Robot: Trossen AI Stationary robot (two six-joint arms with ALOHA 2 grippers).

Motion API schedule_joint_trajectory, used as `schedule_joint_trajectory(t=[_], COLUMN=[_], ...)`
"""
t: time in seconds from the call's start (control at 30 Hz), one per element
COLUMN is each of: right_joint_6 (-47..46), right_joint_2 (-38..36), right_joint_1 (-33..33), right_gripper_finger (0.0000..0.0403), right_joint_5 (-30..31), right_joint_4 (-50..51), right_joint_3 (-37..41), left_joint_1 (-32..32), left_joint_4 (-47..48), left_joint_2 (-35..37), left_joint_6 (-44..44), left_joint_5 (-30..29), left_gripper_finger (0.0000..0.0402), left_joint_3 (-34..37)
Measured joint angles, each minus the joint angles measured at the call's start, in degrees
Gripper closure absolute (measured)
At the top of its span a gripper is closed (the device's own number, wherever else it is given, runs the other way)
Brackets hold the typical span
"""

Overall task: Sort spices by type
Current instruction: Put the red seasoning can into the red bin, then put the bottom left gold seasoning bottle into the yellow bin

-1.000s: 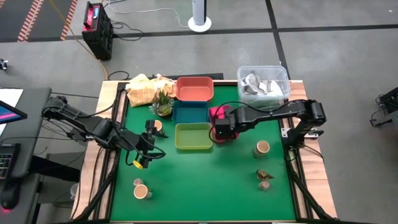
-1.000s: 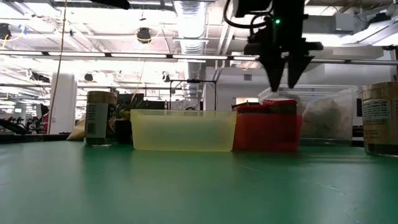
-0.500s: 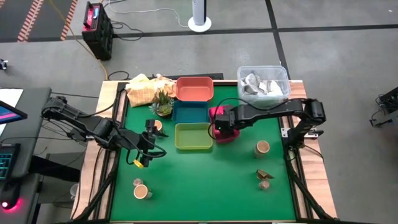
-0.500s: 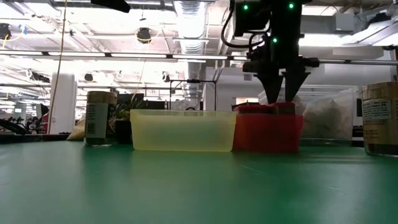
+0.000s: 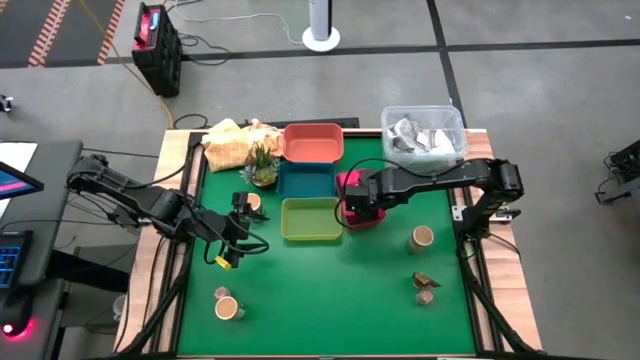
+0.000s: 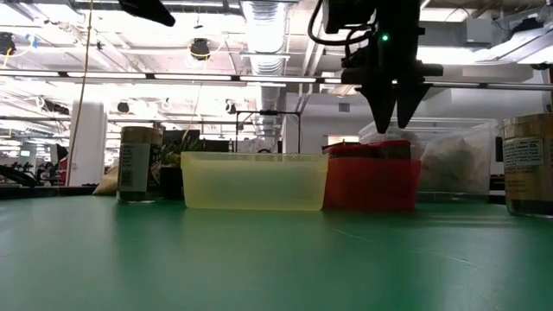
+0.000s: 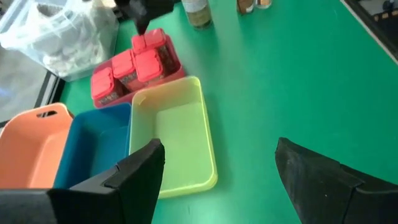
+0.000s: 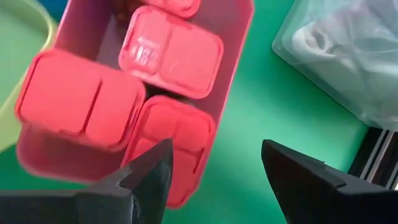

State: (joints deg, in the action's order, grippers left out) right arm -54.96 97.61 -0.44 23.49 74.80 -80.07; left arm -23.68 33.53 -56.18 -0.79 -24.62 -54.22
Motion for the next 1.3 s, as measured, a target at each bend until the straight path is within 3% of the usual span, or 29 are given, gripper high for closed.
schedule_joint_trajectory(t=[0.23,0.43,0.6,0.77,0.9,1.13,1.3], right_joint_6=[1.1,4.2,16.6,29.4,36.4,42.7,43.4], right_joint_2=[-4.2,-6.0,-5.9,-6.3,-6.3,-6.3,-6.3], right_joint_1=[6.0,13.0,13.0,13.4,16.8,19.9,20.0], right_gripper_finger=[0.0124,0.0124,0.0124,0.0124,0.0124,0.0124,0.0124], right_joint_5=[0.0,9.5,11.3,9.9,9.0,12.4,14.1], right_joint_4=[-3.4,-10.5,-19.6,-32.5,-46.3,-62.5,-64.4], right_joint_3=[0.0,-0.1,-0.1,1.0,5.4,10.4,10.9], left_joint_1=[0.0,1.1,7.2,15.7,18.1,14.5,3.4], left_joint_4=[8.2,14.8,14.7,14.9,17.1,21.9,22.9], left_joint_2=[1.4,1.7,-1.0,-3.8,-3.8,-3.8,-5.8], left_joint_6=[5.2,13.9,14.6,12.1,11.1,15.5,19.4], left_joint_5=[5.7,5.5,5.8,13.6,18.5,21.8,22.7], left_gripper_finger=[0.0111,0.0111,0.0111,0.0111,0.0111,0.0111,0.0111], left_joint_3=[0.0,0.0,0.0,0.0,-0.1,-4.2,-8.6])
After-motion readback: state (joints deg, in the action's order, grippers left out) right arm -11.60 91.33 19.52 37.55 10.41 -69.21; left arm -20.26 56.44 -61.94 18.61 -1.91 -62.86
